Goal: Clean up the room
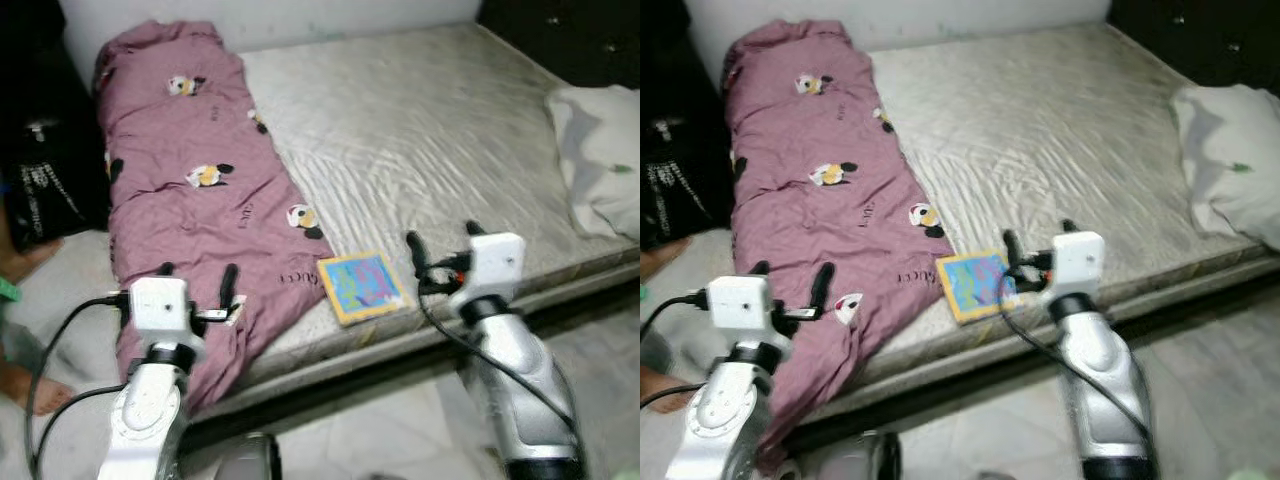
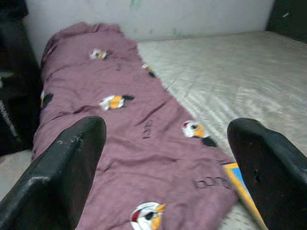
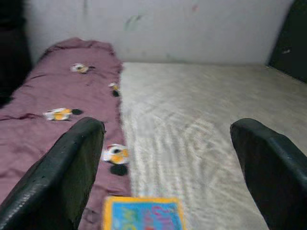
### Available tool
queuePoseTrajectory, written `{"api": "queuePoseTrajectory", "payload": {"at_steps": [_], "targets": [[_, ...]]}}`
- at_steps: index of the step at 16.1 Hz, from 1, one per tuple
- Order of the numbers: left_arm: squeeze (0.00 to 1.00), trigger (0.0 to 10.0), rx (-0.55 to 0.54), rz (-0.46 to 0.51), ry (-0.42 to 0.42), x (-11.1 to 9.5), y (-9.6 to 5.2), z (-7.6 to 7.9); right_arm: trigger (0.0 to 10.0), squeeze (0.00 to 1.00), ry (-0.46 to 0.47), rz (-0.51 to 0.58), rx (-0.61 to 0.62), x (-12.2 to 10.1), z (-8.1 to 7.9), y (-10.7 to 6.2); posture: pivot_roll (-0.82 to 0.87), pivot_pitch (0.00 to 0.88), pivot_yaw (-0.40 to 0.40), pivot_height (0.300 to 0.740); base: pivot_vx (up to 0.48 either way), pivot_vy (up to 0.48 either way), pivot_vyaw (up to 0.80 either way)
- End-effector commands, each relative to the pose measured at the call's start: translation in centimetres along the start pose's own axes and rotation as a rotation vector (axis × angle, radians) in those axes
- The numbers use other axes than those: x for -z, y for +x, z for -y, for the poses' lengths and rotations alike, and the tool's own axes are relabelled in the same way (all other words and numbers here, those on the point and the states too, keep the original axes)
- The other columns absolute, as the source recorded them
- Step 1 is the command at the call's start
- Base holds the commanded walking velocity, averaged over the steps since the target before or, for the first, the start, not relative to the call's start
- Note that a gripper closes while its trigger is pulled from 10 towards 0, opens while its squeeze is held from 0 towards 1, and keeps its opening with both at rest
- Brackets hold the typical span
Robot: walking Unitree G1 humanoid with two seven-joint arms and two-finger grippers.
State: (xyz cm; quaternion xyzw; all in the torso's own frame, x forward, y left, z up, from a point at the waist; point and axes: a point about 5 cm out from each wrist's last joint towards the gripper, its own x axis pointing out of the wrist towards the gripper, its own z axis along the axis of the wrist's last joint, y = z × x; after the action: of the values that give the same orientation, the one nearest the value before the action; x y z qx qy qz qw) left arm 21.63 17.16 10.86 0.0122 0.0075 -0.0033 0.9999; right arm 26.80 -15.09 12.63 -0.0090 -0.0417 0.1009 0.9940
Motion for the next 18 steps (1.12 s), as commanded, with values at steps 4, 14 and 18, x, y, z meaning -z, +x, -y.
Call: {"api": "queuePoseTrajectory", "payload": {"at_steps": [4, 14, 18], "targets": [[0.00, 10.0, -0.031, -0.004, 0.032, 0.10, 0.19, 0.12, 10.0, 0.00, -0.032, 0.003, 0.002, -0.09, 0.61, -0.22, 0.03, 0.143, -0.056, 0.740, 0.127, 0.000, 0.00], [0.00, 10.0, -0.037, -0.017, 0.050, 0.26, 0.16, 0.27, 10.0, 0.00, -0.044, 0.000, -0.027, 0.07, 0.29, -0.34, 0.03, 0.147, -0.060, 0.740, 0.000, 0.000, 0.75], [0.00, 10.0, -0.041, -0.017, 0.055, 0.31, 0.18, 0.19, 10.0, 0.00, -0.033, -0.011, -0.007, 0.33, 0.54, -0.46, 0.03, 0.146, -0.058, 0.740, 0.000, 0.000, 0.80]]}}
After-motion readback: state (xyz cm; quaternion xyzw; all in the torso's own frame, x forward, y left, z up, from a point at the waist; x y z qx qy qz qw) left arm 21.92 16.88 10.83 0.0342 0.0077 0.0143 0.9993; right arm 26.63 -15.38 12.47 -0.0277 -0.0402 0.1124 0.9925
